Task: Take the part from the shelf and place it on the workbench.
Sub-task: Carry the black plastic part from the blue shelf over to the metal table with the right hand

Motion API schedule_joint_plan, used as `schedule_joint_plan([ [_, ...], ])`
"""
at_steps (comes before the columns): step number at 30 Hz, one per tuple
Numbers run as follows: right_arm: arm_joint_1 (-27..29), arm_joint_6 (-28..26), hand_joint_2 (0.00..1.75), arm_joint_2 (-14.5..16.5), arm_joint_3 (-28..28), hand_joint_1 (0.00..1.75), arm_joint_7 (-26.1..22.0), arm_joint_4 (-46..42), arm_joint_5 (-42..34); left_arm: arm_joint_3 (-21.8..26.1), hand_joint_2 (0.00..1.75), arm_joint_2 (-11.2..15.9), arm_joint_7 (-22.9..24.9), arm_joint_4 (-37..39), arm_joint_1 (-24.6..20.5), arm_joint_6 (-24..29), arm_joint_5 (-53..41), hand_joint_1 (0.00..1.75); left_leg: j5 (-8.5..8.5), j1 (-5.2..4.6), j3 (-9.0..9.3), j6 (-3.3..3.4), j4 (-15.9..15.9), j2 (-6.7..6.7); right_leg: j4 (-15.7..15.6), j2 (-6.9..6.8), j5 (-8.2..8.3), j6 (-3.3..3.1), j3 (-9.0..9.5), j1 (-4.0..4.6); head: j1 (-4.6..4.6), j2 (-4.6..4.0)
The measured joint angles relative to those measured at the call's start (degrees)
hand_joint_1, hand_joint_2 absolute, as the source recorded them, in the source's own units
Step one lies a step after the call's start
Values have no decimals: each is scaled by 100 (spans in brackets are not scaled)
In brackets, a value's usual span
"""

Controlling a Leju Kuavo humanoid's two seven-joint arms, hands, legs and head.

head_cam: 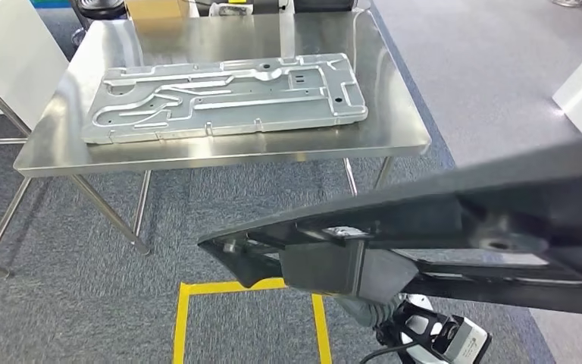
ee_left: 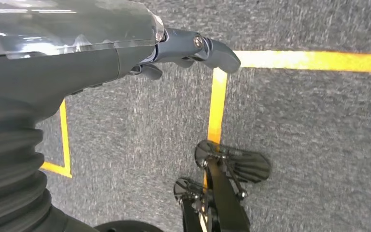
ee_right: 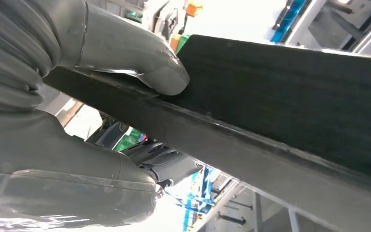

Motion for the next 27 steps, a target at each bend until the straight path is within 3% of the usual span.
schedule_joint_plan([
  [2, 8, 33, 175, -1, 0, 175, 0, -54, -1, 1, 175, -2, -10, -1, 3, 3, 18, 0, -9, 20, 90, 67, -53, -10, 177, -8, -26, 59, -40, -10, 1, 0],
  [3, 8, 56, 175, -2, 0, 175, 0, -87, 3, 2, 175, -3, -19, 0, 3, 6, 29, 0, -26, 28, 140, 93, -76, -13, 387, -12, -91, 89, -153, -20, 1, 0],
  [6, 67, 83, 175, -2, 0, 175, 0, -161, 56, 6, 175, -11, -47, 1, 9, 44, 48, 0, -124, 31, 245, 135, -98, -13, 1396, -14, -493, 165, -841, -47, 1, 0],
  [7, 122, 68, 175, -2, 0, 175, 0, -183, 86, 8, 175, -18, -54, 0, 18, 67, 49, 0, -169, 30, 293, 137, -98, -17, 1592, -14, -558, 172, -1029, -53, 1, 0],
  [8, 191, 48, 175, -3, 0, 175, 0, -212, 116, 10, 175, -31, -57, 0, 29, 93, 49, 0, -218, 29, 356, 136, -98, -23, 1588, -14, -498, 167, -1119, -54, 1, 0],
  [9, 269, 21, 175, -4, 0, 175, 0, -257, 144, 11, 175, -46, -59, 0, 40, 116, 49, 0, -271, 27, 432, 131, -98, -30, 1385, -15, -310, 151, -1111, -53, 1, 0],
  [11, 419, -22, 175, -9, 1, 175, 0, -367, 182, 14, 175, -87, -59, 1, 49, 154, 50, 0, -380, 18, 589, 109, -102, -41, 655, -15, 257, 90, -924, -33, 1, 0],
  [13, 533, -43, 175, -15, 3, 175, 0, -467, 203, 15, 175, -123, -56, 2, 44, 170, 51, 0, -470, 6, 674, 53, -118, -51, 183, -20, 505, 16, -794, 8, 3, 0],
  [16, 646, -59, 175, -20, 4, 175, 0, -600, 223, 16, 175, -154, -52, 2, 33, 174, 54, 0, -517, -6, 763, -61, -92, -41, 44, -12, 520, -84, -683, 10, 1, 0],
  [18, 681, -73, 175, -19, 4, 175, 0, -665, 227, 16, 175, -167, -54, 2, 21, 174, 52, 0, -584, 1, 724, -121, 121, -25, -28, -17, 506, -136, -549, -24, 1, 0],
  [19, 690, -85, 175, -18, 4, 175, 0, -690, 232, 16, 175, -170, -54, 2, 13, 172, 49, 0, -686, 12, 580, -143, 391, -18, -51, -22, 486, -158, -495, -34, -1, 0],
  [21, 696, -115, 175, -19, 4, 175, 0, -715, 232, 16, 175, -170, -55, 2, 11, 152, 36, 0, -972, 29, 122, -178, 1116, -10, -59, -26, 422, -186, -431, -35, -1, 0],
  [23, 684, -136, 175, -27, 4, 175, 0, -718, 191, 17, 175, -150, -54, 2, 29, 110, 7, 0, -1094, 46, -219, -203, 1464, -9, -58, -14, 347, -184, -355, -36, -1, 0],
  [24, 665, -138, 175, -35, 4, 175, 0, -716, 151, 17, 175, -137, -53, 2, 35, 82, -8, 0, -980, 53, -251, -208, 1345, -8, -57, -9, 303, -177, -298, -38, -1, 0],
  [27, 565, -122, 175, -58, 3, 175, 0, -705, 51, 15, 175, -91, -30, 2, 34, 27, -39, 0, -239, 51, 8, -181, 303, 6, -52, -7, 155, -123, -108, -34, -1, 0],
])
